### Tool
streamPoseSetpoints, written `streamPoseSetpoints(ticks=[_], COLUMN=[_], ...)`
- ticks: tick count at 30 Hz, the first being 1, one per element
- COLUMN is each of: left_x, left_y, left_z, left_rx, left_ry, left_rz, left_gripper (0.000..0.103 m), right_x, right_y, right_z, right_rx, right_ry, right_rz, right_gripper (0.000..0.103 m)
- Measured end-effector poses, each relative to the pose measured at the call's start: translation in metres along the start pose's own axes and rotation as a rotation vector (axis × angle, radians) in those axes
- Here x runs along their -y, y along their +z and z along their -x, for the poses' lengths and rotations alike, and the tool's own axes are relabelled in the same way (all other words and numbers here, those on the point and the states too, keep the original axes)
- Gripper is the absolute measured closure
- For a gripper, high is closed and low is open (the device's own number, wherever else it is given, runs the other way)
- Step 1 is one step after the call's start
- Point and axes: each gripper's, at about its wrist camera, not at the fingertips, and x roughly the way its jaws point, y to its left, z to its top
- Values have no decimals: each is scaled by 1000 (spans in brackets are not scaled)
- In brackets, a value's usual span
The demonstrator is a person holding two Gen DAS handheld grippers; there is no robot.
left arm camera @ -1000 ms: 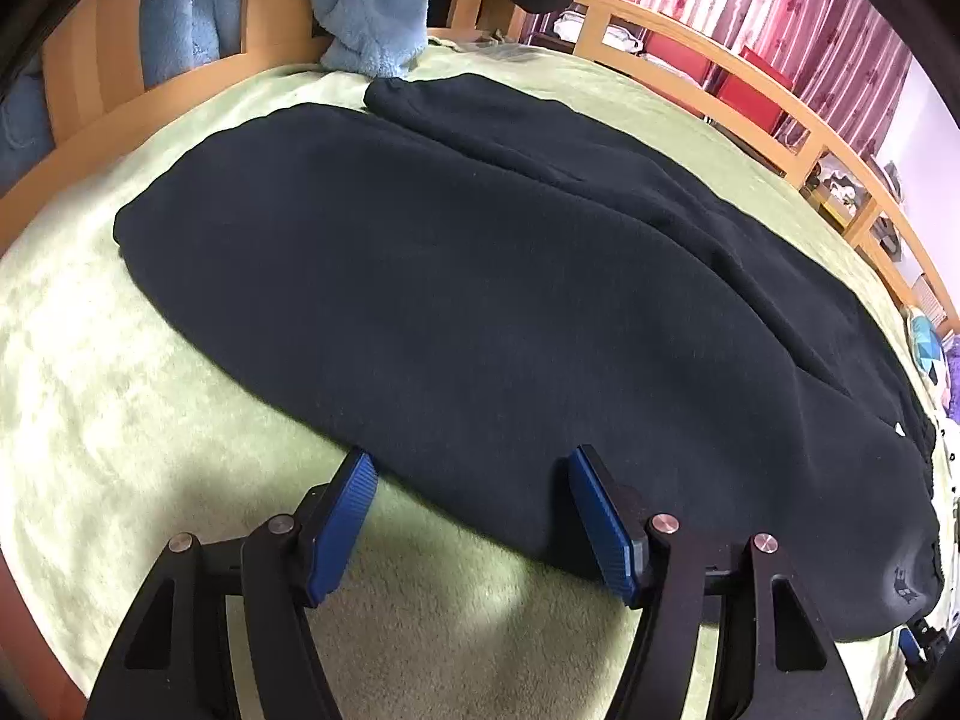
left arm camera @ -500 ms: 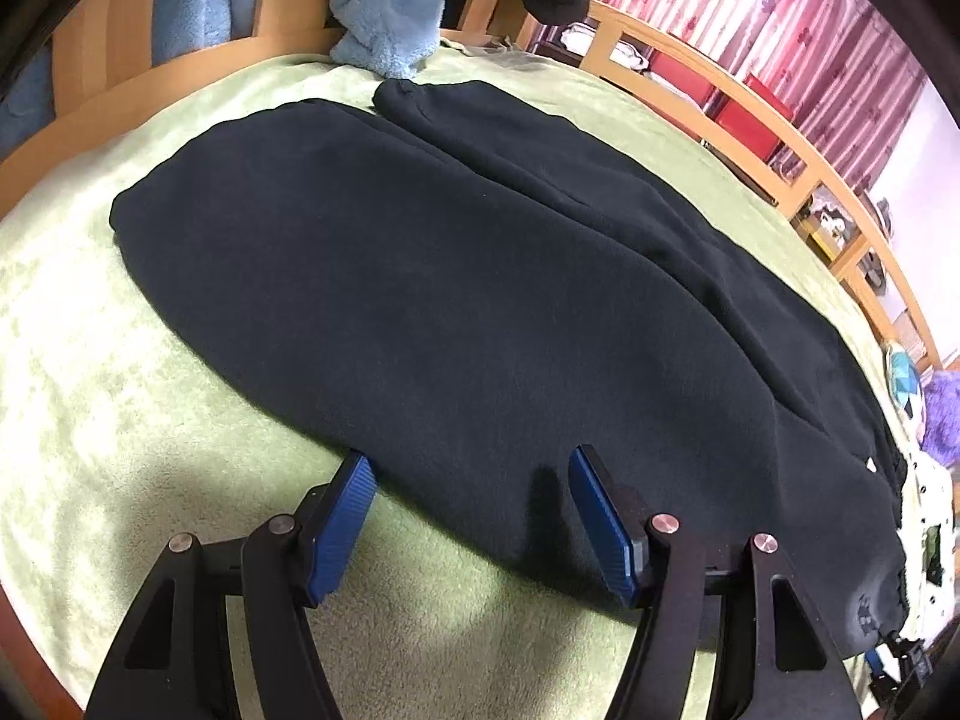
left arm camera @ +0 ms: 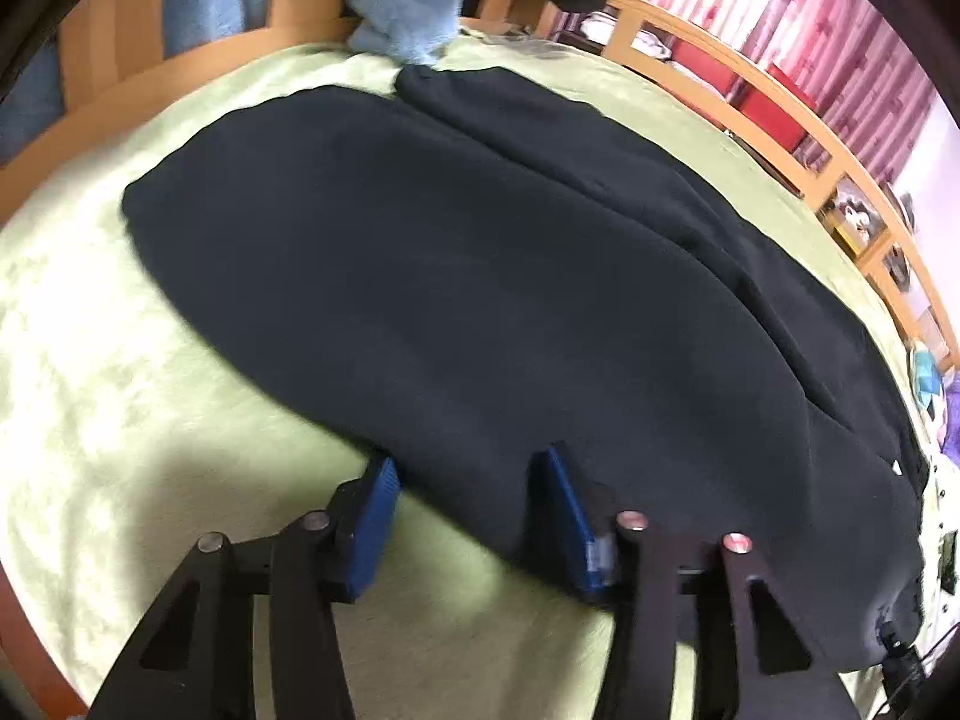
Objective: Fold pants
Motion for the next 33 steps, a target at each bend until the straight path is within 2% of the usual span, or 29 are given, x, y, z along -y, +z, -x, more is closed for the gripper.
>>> streamPoseSetpoints(ticks=[3,6,8,9,11,16,23,27,33], left_x=[-19,-12,-3,0,1,3,52,78,111], left_y=[4,16,20,23,27,46,105,130,170], left_z=[-2,-12,-18,-20,-16,19,52,52,29], left_rx=[2,2,7,13,16,66,161,197,201], left_ry=[-61,-54,-33,-23,-36,-116,-164,-156,-167], left_rz=[122,107,77,67,64,64,-27,-64,-62], left_gripper=[57,58,74,84,90,91,91,91,92], right_x=[0,-1,-2,-2,0,-1,-29,-48,-60], right_y=[1,2,3,2,2,17,78,113,157], right_z=[-1,-4,-4,-4,-1,22,48,49,25], right_rx=[-6,-2,6,11,26,80,156,197,212], right_ry=[9,9,16,27,62,132,165,147,158], right_rz=[-5,3,12,13,3,-46,11,86,100], right_gripper=[59,61,69,77,83,87,88,88,90])
